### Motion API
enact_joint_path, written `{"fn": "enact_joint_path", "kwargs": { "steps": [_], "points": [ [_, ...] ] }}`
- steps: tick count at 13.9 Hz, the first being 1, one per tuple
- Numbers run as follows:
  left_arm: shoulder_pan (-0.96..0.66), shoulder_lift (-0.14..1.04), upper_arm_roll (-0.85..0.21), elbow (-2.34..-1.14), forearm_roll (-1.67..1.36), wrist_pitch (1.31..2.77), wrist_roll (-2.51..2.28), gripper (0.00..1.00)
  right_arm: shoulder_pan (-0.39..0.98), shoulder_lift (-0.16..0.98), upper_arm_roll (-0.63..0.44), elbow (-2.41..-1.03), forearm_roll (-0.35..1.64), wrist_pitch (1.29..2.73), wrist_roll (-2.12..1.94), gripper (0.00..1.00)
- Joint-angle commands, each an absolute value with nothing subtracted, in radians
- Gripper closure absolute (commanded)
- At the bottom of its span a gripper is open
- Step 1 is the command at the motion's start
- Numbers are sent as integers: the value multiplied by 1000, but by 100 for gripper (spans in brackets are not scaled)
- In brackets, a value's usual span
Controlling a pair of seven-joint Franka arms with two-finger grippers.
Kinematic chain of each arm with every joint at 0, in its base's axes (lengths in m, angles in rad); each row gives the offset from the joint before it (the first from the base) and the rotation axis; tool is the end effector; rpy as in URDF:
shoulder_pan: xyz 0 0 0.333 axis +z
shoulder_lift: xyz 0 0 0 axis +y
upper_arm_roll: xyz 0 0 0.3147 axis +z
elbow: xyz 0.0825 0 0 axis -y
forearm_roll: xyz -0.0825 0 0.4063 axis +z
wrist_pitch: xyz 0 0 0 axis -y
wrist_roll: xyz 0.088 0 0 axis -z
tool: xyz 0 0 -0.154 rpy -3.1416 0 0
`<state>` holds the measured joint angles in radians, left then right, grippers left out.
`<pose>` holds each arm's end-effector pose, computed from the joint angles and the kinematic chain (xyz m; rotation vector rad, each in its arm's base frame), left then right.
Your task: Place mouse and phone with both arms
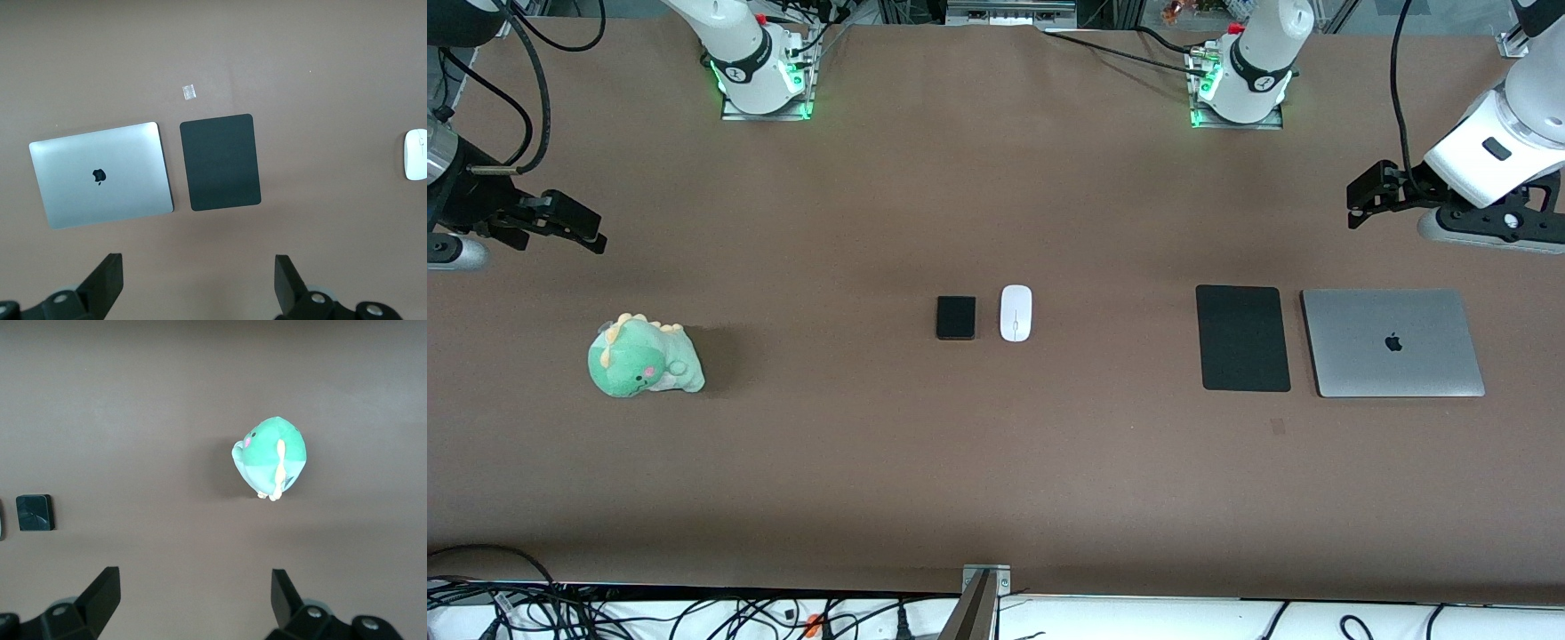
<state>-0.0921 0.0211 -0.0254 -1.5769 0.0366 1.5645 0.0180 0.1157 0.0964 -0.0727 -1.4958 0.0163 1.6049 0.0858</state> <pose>0.5770 -0.0623 0.5606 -3.0964 0.2107 0.0491 0.6095 0.0305 0.5594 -3.1307 0.0671 -0.0193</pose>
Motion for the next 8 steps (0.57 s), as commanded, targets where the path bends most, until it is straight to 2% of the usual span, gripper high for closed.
{"fn": "enact_joint_path", "kwargs": {
  "steps": [1,8],
  "points": [
    [-97,28,-26,-1545,48,1548,18,0,114,83,-69,-1496,28,1591,101,0],
    [-89,38,-26,-1555,48,1543,6,0,114,83,-67,-1496,28,1591,101,0]
  ]
}}
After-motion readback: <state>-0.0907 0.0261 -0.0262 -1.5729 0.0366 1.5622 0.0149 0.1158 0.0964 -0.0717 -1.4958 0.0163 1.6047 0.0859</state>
